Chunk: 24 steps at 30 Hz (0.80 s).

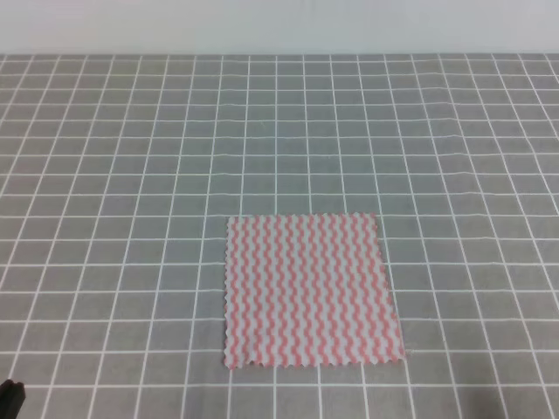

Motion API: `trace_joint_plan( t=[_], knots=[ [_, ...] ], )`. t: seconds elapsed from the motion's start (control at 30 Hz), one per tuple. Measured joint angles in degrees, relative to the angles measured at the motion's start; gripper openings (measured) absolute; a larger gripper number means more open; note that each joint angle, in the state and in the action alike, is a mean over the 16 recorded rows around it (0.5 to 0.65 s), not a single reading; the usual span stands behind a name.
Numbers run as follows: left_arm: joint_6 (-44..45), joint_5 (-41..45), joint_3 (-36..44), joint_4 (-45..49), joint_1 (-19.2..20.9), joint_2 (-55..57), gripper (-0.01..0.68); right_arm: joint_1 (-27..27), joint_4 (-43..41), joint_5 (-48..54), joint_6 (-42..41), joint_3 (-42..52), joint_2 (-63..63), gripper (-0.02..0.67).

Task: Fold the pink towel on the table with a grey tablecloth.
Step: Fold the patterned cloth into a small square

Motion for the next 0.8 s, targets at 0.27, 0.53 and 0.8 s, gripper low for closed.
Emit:
trace_joint_plan(
  t=[0.27, 0.53, 0.8],
  knots=[
    [0.0, 0.12, -0.09, 0.0, 0.03, -0.59, -0.001, 0.01, 0.0, -0.04, 0.0, 0.09, -0.11, -0.016],
    [0.01, 0.18, -0.18, 0.0, 0.04, -0.83, -0.001, 0.01, 0.0, 0.0, 0.0, 0.17, -0.21, -0.016],
    [0.01, -0.16, -0.27, -0.01, 0.02, -0.47, -0.001, 0.02, 0.18, -0.58, 0.0, 0.35, -0.42, -0.016]
  ],
)
